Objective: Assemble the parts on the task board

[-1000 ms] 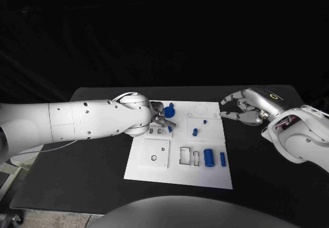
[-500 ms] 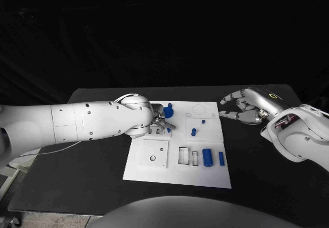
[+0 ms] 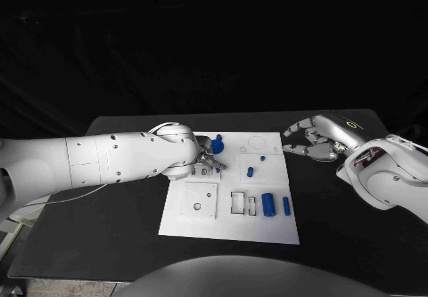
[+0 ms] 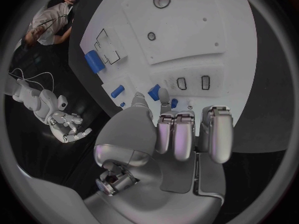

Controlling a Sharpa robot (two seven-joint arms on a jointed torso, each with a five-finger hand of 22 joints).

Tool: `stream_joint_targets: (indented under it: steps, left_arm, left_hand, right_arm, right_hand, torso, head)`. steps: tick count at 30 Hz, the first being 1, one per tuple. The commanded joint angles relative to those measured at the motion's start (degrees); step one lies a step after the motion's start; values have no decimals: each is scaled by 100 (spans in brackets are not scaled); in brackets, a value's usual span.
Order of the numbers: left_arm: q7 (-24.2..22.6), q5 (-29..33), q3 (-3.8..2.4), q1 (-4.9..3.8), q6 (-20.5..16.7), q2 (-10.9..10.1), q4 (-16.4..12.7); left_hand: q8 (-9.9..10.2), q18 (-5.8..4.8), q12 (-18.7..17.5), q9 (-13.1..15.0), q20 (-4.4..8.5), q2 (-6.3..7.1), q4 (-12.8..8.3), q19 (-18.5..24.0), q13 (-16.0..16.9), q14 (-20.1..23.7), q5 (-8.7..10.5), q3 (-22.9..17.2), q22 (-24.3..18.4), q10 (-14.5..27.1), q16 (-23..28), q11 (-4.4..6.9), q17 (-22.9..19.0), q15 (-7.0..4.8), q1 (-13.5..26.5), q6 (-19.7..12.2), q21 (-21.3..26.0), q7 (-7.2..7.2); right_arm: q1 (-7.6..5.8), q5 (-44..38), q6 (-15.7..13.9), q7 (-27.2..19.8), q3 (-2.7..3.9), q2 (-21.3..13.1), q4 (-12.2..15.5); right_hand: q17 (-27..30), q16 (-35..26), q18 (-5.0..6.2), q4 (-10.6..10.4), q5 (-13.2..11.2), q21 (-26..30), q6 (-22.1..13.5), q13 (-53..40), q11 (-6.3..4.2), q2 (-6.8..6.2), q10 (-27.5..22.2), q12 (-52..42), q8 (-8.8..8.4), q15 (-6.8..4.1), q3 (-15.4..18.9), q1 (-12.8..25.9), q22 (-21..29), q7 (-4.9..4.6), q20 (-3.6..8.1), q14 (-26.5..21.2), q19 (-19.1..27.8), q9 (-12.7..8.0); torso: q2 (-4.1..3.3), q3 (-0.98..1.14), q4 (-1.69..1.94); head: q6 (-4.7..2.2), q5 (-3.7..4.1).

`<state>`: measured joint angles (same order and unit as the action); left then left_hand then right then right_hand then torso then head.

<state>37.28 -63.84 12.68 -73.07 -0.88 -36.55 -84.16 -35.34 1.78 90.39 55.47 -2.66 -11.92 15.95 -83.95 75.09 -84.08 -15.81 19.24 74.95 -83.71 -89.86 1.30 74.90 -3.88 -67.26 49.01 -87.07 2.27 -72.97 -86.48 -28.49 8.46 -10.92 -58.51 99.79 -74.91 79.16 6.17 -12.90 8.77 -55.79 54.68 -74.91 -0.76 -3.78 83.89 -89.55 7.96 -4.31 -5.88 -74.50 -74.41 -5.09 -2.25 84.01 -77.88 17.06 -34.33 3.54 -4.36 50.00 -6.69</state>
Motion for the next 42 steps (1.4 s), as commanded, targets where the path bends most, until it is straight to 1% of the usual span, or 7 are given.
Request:
stream_joint_targets:
  steps: [1,6,11,19,26,33,42]
  left_arm:
    - [-42,42,-4,6,116,30,30]
    - [-63,17,-4,15,70,46,58]
    - [-70,-9,-4,19,60,48,72]
    - [-114,12,-4,38,41,75,120]
    - [-317,39,-4,49,-138,78,122]
    - [-230,65,-4,53,-17,86,172]
    - [-155,73,-3,58,51,84,216]
  left_hand:
    - [31,-9,-39,10,-34,0,-9,-12,1491,-592,-47,-41,953,-629,-14,-20,1510,41,-80,45,22,14]
    - [64,-8,-39,20,-37,-24,23,-10,1491,-592,-83,-55,953,-629,-14,-23,1510,43,-70,55,25,19]
    - [87,-6,-39,29,-39,-46,47,-4,1491,-592,-107,-62,950,-629,-14,-26,1510,46,-51,64,29,21]
    - [137,-2,-39,56,-45,-109,78,13,1491,-592,-115,-50,938,-629,-14,-33,1510,53,67,98,42,29]
    - [135,-2,-39,100,-49,-178,76,12,1491,-592,-95,-55,942,-629,-14,-27,1510,53,140,178,45,15]
    - [171,13,-39,139,-49,-198,80,65,1491,-592,-45,-7,899,-629,-14,-27,1510,53,261,199,78,16]
    - [204,25,-39,157,-51,-209,61,109,1491,-592,-72,-15,863,-629,-14,-29,1510,55,252,187,105,16]
  right_arm:
    - [4,30,74,-25,1,-3,-4]
    - [6,33,69,-28,1,-14,7]
    - [6,36,79,-26,1,-32,19]
    - [6,47,105,-25,1,-22,7]
    - [7,55,138,-24,1,-23,-5]
    - [13,60,169,-18,1,-15,-17]
    - [22,61,194,-5,0,-18,-23]
  right_hand:
    - [-518,16,51,-22,20,39,44,-1446,40,43,548,19,6,26,-3,-2,0,4,-3,378,-49,-9]
    - [-515,12,52,-24,25,46,49,-1445,42,51,547,21,7,28,-6,-5,2,3,-4,377,-48,-10]
    - [-515,11,52,-25,28,49,52,-1444,44,59,546,22,7,29,-9,-8,2,2,-5,377,-48,-11]
    - [-512,9,52,-28,28,51,54,-1443,45,62,545,23,8,30,-9,-7,3,1,-5,376,-47,-11]
    - [-508,3,54,-40,27,64,61,-1440,50,78,542,26,8,33,-10,1,7,-3,-7,375,-44,-13]
    - [-505,0,54,-42,29,68,64,-1437,51,88,539,29,8,34,-14,-2,7,-3,-8,375,-44,-14]
    - [-502,-3,55,-42,32,77,66,-1437,53,97,539,30,8,36,-19,-8,10,-4,-9,374,-42,-16]
  torso:
    - [4,0,1]
    - [9,0,3]
    - [3,-1,2]
    - [7,-1,2]
    - [14,-2,6]
    - [14,-1,4]
    - [14,-2,5]
  head:
    - [0,7]
    - [0,99]
    - [0,143]
    - [0,162]
    - [0,182]
    - [0,184]
    - [0,176]
